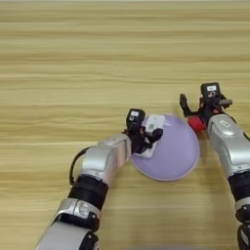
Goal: Move the objects on the table
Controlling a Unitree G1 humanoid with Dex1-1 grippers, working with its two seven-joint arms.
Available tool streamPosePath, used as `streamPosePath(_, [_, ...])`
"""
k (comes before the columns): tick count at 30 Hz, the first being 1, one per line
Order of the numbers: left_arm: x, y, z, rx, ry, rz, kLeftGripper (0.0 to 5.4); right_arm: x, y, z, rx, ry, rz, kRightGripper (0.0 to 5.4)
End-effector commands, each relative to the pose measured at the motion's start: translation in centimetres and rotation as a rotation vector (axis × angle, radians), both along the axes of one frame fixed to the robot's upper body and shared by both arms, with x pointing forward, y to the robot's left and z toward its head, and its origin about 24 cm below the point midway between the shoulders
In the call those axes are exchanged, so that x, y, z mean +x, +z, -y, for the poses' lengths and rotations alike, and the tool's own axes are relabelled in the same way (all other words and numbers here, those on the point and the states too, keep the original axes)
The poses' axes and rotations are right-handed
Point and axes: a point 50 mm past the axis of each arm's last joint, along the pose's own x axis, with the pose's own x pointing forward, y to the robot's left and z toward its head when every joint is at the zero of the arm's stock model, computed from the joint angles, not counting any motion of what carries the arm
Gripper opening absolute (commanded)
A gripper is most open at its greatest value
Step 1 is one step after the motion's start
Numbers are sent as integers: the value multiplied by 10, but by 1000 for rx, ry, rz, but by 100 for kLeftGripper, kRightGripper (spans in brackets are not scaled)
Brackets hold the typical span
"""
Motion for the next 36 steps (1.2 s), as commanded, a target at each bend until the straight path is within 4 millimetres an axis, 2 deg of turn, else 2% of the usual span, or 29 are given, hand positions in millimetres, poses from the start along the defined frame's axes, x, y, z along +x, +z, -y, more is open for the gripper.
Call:
streamPosePath(1, [-12,-3,27,-46,-57,-27,286,-1,0,-1,-4,-7,-11,540])
streamPosePath(3, [-13,-4,26,-40,-58,-30,315,-1,0,-1,-4,-7,-11,540])
streamPosePath(17, [-10,-3,24,-31,-55,-6,431,-2,0,-2,-8,-2,-14,540])
streamPosePath(26, [1,16,18,-48,-47,130,507,-3,-1,-1,-10,-1,-15,540])
streamPosePath(29, [4,30,18,-106,-54,182,530,-3,-1,-1,-11,0,-15,540])
streamPosePath(32, [13,43,7,-78,-40,275,537,-3,-1,-1,-11,0,-15,540])
streamPosePath(36, [27,52,-16,50,-8,402,537,-3,-2,-1,-11,-1,-15,540])
